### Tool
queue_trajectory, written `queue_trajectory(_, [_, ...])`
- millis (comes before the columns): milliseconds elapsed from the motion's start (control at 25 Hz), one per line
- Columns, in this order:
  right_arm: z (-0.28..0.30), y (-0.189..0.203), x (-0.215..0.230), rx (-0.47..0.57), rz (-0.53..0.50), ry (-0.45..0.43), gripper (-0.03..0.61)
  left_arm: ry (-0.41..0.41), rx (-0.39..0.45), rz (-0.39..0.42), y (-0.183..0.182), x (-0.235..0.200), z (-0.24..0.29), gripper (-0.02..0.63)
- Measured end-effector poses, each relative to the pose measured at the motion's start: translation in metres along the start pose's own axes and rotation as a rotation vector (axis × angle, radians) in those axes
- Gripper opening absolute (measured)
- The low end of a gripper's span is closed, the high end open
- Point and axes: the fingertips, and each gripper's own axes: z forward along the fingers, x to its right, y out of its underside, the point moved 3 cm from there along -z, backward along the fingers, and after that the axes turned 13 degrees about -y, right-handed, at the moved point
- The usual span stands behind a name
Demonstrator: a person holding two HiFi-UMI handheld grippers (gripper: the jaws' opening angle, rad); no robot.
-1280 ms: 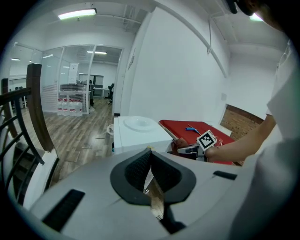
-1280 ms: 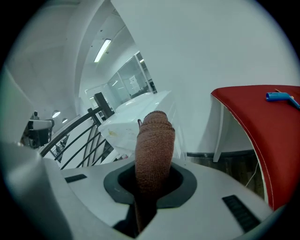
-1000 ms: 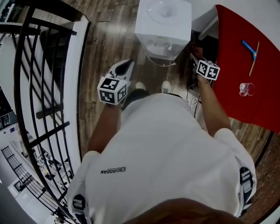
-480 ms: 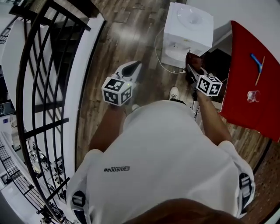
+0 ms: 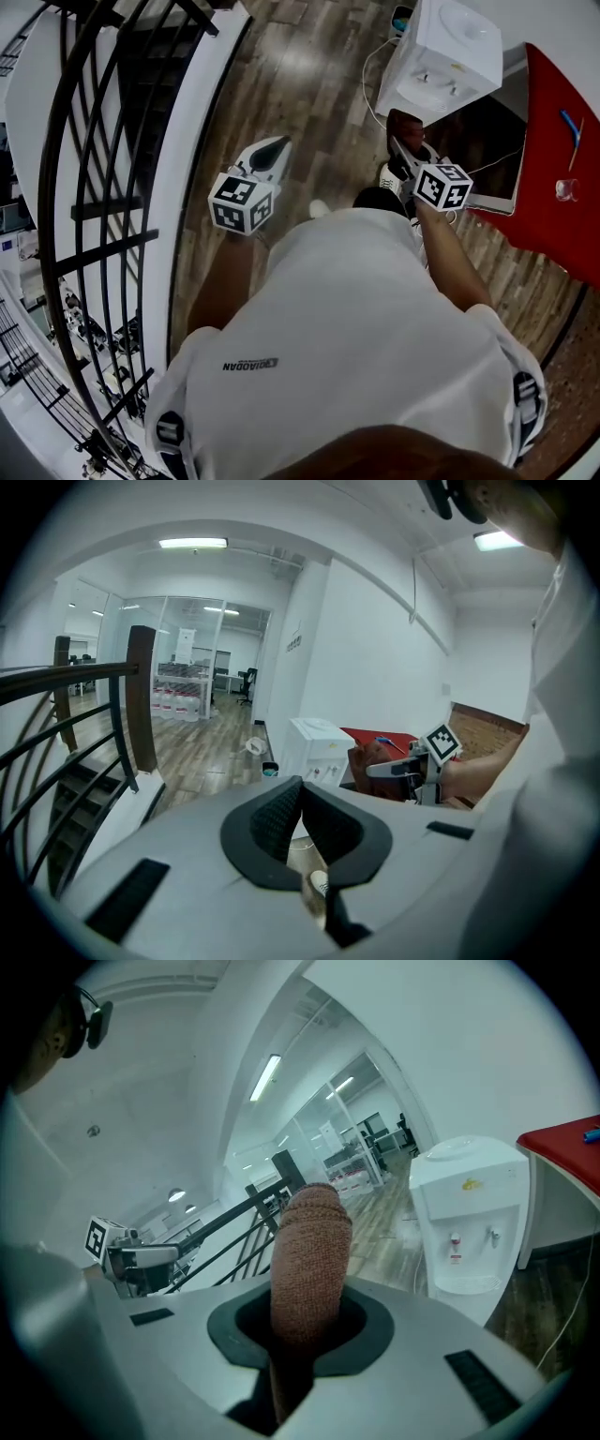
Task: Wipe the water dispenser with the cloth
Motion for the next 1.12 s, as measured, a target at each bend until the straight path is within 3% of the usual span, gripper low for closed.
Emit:
queue_trajectory(160, [0.037, 0.012, -0.032, -0.028, 0.028, -0.059, 0.051, -0.042, 0.019, -0.018, 0.012, -0.032, -0.037, -0.008])
queue_trajectory(280, [0.067, 0.022, -0.049, -0.033, 0.181, -0.13, 0.051, -0.08, 0.047, -0.087, 0.009, -0.058, -0.049, -0.008])
queue_trajectory(360, [0.089, 0.03, -0.056, -0.061, 0.231, -0.162, 0.051, -0.098, 0.073, -0.114, 0.003, -0.073, -0.051, -0.008])
queue_trajectory(520, [0.14, 0.034, -0.056, -0.128, 0.207, -0.178, 0.051, -0.13, 0.09, -0.07, -0.013, -0.103, -0.046, -0.008])
queue_trajectory(640, [0.179, 0.019, -0.044, -0.12, 0.212, -0.174, 0.051, -0.127, 0.056, -0.025, -0.023, -0.128, -0.032, -0.008])
queue_trajectory(800, [0.222, -0.018, -0.018, -0.05, 0.216, -0.151, 0.051, -0.079, -0.012, 0.059, -0.04, -0.167, 0.012, -0.008])
queue_trajectory(920, [0.243, -0.047, 0.011, 0.011, 0.213, -0.131, 0.051, -0.024, -0.024, 0.076, -0.072, -0.189, 0.066, -0.008])
queue_trajectory(1000, [0.25, -0.063, 0.032, 0.026, 0.206, -0.11, 0.051, 0.059, 0.004, 0.081, -0.106, -0.185, 0.105, -0.008])
queue_trajectory(1120, [0.246, -0.084, 0.056, 0.049, 0.198, -0.064, 0.051, 0.187, 0.043, 0.177, -0.151, -0.166, 0.153, -0.008])
